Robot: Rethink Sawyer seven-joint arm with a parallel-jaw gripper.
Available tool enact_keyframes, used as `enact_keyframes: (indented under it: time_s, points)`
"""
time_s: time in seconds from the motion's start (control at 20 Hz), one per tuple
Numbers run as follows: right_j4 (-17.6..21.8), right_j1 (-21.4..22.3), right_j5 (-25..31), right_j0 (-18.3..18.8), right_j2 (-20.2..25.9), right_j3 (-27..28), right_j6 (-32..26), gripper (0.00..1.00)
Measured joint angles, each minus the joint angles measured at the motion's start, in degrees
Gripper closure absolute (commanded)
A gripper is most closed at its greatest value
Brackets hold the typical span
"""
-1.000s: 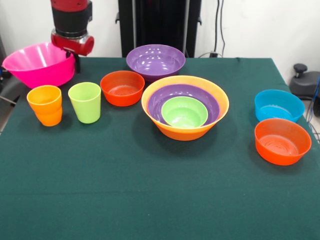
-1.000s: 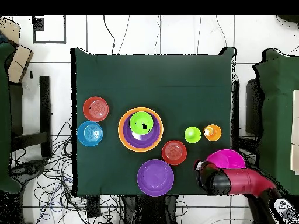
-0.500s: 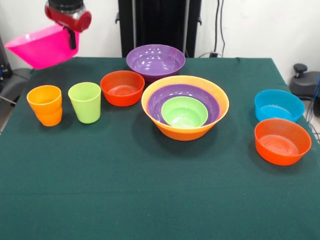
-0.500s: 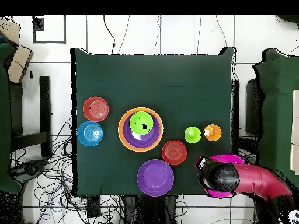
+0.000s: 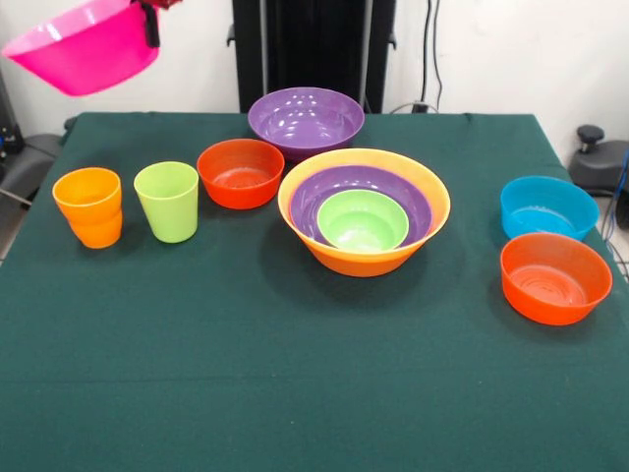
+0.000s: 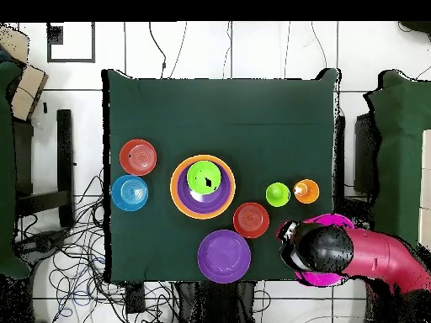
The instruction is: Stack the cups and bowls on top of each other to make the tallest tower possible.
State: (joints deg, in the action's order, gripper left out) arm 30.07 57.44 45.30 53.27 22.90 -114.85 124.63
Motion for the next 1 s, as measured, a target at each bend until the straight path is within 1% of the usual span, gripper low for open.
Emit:
enact_keyframes:
  time_s: [0.1,0.35,0.55,0.7,0.8,0.85,0.95,1.0]
  points:
    - [-1.0,1.3,1.0,-0.1,0.8,-0.4,0.0,1.00]
    - [-2.1,2.6,1.2,-1.2,1.7,-1.2,0.0,1.00]
    - [-2.1,1.8,1.1,-5.0,1.7,-1.3,0.0,1.00]
    - [-2.1,0.4,0.3,-8.5,1.4,-1.1,0.0,1.00]
    - [-2.0,-1.6,-0.8,-12.2,0.9,-0.6,0.0,1.00]
    - [-2.1,-3.1,-1.6,-14.9,0.4,0.0,0.0,1.00]
    - [-2.0,-4.7,-2.4,-17.5,-0.2,0.9,0.1,1.00]
    - [-2.1,-6.3,-3.0,-19.9,-0.9,1.8,0.2,1.00]
